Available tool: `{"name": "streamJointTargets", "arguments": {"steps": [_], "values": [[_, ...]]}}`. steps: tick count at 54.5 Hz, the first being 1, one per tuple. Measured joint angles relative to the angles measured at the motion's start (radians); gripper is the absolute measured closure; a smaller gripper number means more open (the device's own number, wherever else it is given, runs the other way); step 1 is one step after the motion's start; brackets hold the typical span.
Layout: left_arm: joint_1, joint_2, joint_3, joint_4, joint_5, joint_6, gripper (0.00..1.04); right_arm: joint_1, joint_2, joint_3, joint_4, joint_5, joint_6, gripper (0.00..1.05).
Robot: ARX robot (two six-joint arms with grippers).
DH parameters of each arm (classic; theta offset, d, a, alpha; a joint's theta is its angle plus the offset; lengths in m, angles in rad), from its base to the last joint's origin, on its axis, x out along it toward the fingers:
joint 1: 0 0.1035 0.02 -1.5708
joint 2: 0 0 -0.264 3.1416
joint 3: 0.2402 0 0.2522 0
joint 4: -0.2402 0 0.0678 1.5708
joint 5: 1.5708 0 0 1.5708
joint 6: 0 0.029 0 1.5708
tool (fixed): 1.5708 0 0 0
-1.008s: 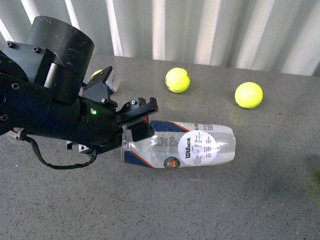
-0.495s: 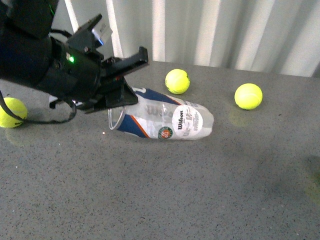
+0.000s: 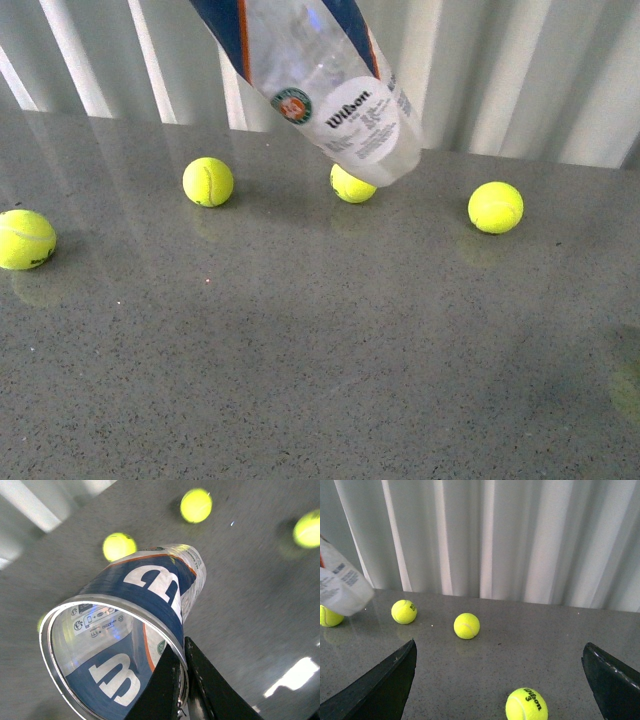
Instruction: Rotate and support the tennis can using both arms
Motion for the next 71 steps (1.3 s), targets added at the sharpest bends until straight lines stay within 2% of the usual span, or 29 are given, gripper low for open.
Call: {"name": "streamJointTargets", "arguments": {"steps": [11, 17, 20, 26, 32, 40, 49, 71], "values": [[-0.004, 0.048, 0.223, -0.289, -0.100, 0.524, 1.01, 0.000, 0.000, 0.000, 0.000, 0.000, 0.000, 0.07], [-0.021, 0.091, 0.320, -0.418, -0.134, 0.703, 1.01, 0.000, 0.000, 0.000, 0.000, 0.000, 0.000, 0.07], [-0.046, 0.110, 0.325, -0.456, -0.135, 0.740, 1.01, 0.000, 0.000, 0.000, 0.000, 0.000, 0.000, 0.07], [-0.086, 0.130, 0.304, -0.464, -0.124, 0.753, 1.01, 0.000, 0.000, 0.000, 0.000, 0.000, 0.000, 0.07], [-0.141, 0.147, 0.206, -0.356, -0.110, 0.729, 1.01, 0.000, 0.000, 0.000, 0.000, 0.000, 0.000, 0.07], [-0.171, 0.153, 0.125, -0.285, -0.105, 0.706, 1.01, 0.000, 0.000, 0.000, 0.000, 0.000, 0.000, 0.07], [-0.189, 0.165, 0.037, -0.169, -0.136, 0.701, 1.01, 0.000, 0.000, 0.000, 0.000, 0.000, 0.000, 0.07], [-0.178, 0.225, -0.066, -0.005, -0.172, 0.675, 1.01, 0.000, 0.000, 0.000, 0.000, 0.000, 0.000, 0.07]]}}
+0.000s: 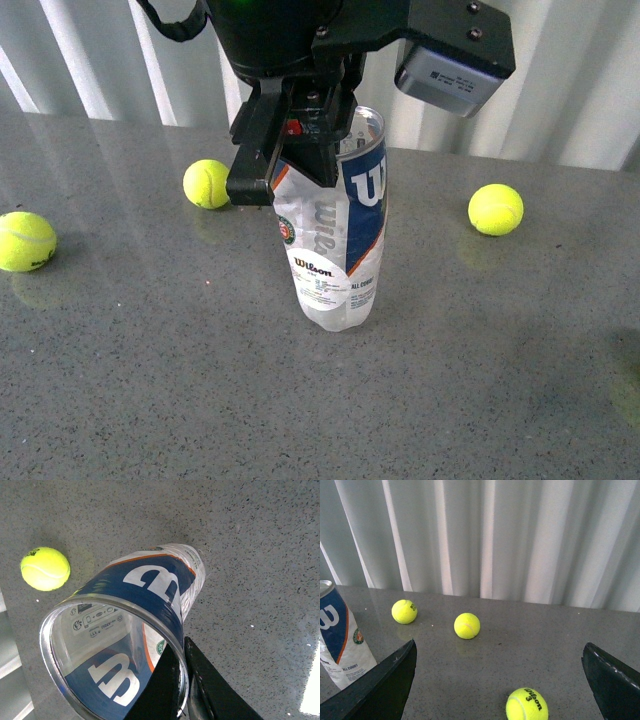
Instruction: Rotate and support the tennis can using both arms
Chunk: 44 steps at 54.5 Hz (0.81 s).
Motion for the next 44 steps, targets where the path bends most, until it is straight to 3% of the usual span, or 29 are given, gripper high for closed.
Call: {"name": "streamJointTargets", "arguments": {"steps": [14, 28, 35, 41, 44], "values": [[0.002, 0.002, -0.023, 0.036, -0.002, -0.003, 0.98, 0.000, 0.000, 0.000, 0.000, 0.000, 0.000, 0.07], [0.004, 0.002, -0.021, 0.037, 0.008, -0.008, 0.50, 0.000, 0.000, 0.000, 0.000, 0.000, 0.000, 0.07], [0.007, 0.002, -0.003, 0.019, 0.019, -0.014, 0.32, 0.000, 0.000, 0.000, 0.000, 0.000, 0.000, 0.07], [0.013, -0.009, 0.068, -0.052, 0.089, -0.047, 0.08, 0.000, 0.000, 0.000, 0.000, 0.000, 0.000, 0.07], [0.021, -0.021, 0.137, -0.085, 0.137, -0.071, 0.07, 0.000, 0.000, 0.000, 0.000, 0.000, 0.000, 0.07]]}}
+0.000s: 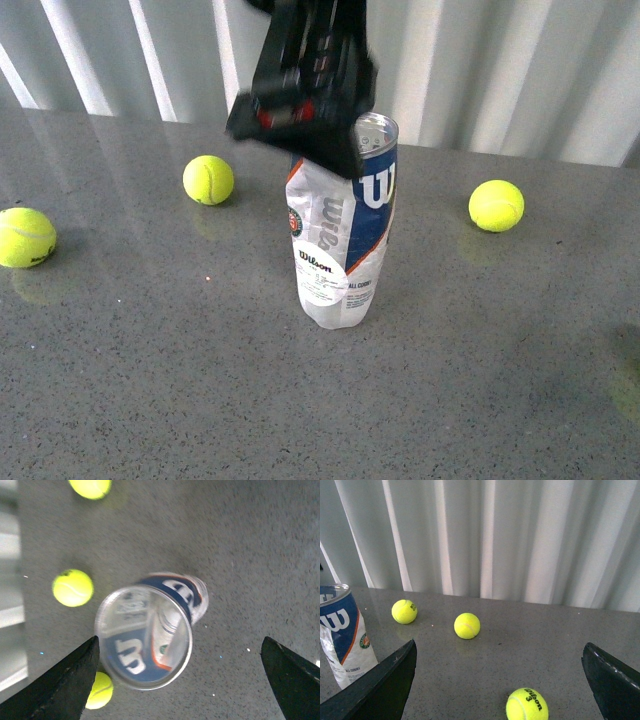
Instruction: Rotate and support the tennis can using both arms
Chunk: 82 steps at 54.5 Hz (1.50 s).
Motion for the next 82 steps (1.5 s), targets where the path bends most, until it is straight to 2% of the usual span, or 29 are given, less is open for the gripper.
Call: {"name": "streamJointTargets", "arguments": {"steps": [7, 14, 24, 35, 43, 46, 50, 53, 59, 74, 76, 79, 82], "values": [[0.041, -0.071, 0.148, 0.019, 0.099, -0.072, 0.07, 0.000, 0.000, 0.000, 0.000, 0.000, 0.000, 0.07], [0.121, -0.197, 0.136, 0.182, 0.139, -0.200, 0.07, 0.000, 0.000, 0.000, 0.000, 0.000, 0.000, 0.07], [0.314, -0.433, -0.082, 0.416, 0.166, -0.478, 0.07, 0.000, 0.000, 0.000, 0.000, 0.000, 0.000, 0.07], [0.483, -0.592, -0.333, 0.455, 0.228, -0.739, 0.07, 0.000, 0.000, 0.000, 0.000, -0.001, 0.000, 0.07], [0.575, -0.656, -0.429, 0.468, 0.282, -0.838, 0.07, 0.000, 0.000, 0.000, 0.000, 0.003, 0.000, 0.07], [0.583, -0.707, -0.514, 0.599, 0.157, -0.911, 0.13, 0.000, 0.000, 0.000, 0.000, 0.002, 0.000, 0.07], [0.608, -0.800, -0.686, 0.851, -0.014, -1.038, 0.26, 0.000, 0.000, 0.000, 0.000, 0.002, 0.000, 0.07], [0.631, -0.870, -0.812, 0.987, -0.038, -1.087, 0.35, 0.000, 0.000, 0.000, 0.000, 0.002, 0.000, 0.07], [0.640, -0.978, -1.022, 1.135, -0.066, -1.145, 0.53, 0.000, 0.000, 0.000, 0.000, 0.002, 0.000, 0.07], [0.592, -1.118, -1.349, 1.263, -0.097, -1.170, 1.01, 0.000, 0.000, 0.000, 0.000, 0.002, 0.000, 0.07], [0.588, -1.136, -1.371, 1.272, -0.100, -1.175, 1.01, 0.000, 0.000, 0.000, 0.000, 0.002, 0.000, 0.07], [0.550, -1.170, -1.411, 1.286, -0.167, -1.180, 1.01, 0.000, 0.000, 0.000, 0.000, 0.002, 0.000, 0.07], [0.525, -1.203, -1.456, 1.297, -0.174, -1.180, 1.01, 0.000, 0.000, 0.000, 0.000, 0.002, 0.000, 0.07]]}}
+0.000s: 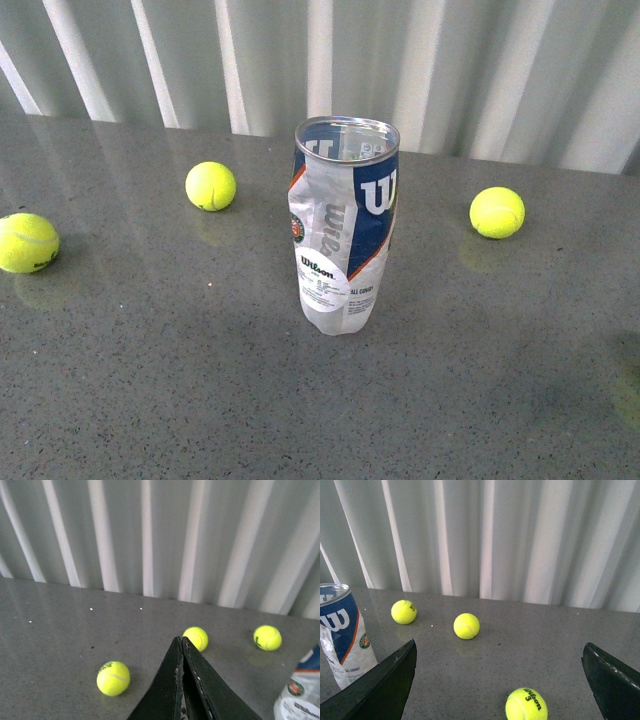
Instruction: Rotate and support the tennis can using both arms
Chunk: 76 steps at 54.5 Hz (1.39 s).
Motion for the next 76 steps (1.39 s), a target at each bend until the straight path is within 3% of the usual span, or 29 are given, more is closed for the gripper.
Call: {"name": "streamJointTargets", "arguments": {"steps": [32, 76], "values": [[-0.012, -0.249, -0.217, -0.036, -0.002, 0.000, 1.01, 0.000, 0.000, 0.000, 0.000, 0.000, 0.000, 0.07], [-0.012, -0.534, -0.279, -0.227, -0.002, -0.003, 1.01, 0.000, 0.000, 0.000, 0.000, 0.000, 0.000, 0.07]]}}
